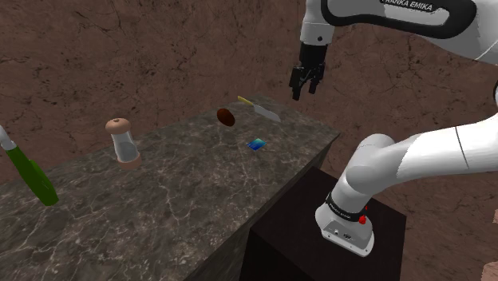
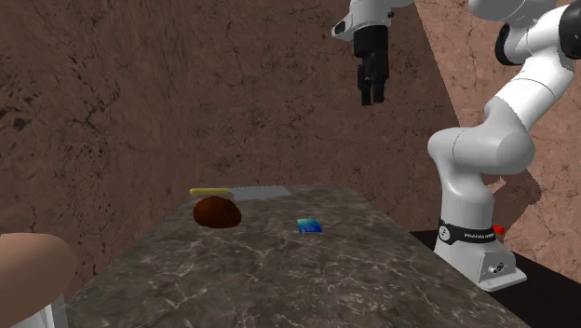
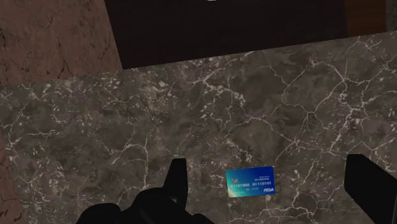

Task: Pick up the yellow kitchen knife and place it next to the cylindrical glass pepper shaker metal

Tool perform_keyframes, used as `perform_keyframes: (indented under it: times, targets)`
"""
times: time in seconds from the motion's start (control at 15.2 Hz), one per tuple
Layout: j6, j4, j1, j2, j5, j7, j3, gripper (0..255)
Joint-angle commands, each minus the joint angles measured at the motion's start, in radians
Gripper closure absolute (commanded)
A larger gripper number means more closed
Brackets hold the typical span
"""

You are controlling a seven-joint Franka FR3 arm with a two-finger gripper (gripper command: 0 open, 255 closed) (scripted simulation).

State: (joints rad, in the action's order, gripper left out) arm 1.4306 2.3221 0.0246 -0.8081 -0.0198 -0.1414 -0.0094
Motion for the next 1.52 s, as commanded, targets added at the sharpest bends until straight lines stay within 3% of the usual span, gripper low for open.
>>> perform_keyframes:
  times: [0.0,0.79,1.45]
  targets:
    - [0.0,0.0,0.0,0.0,0.0,0.0,0.0,0]
    - [0.327,-0.016,0.03,0.326,-0.073,0.171,-0.152,0]
    - [0.529,-0.18,0.044,0.681,-0.033,0.326,-0.253,0]
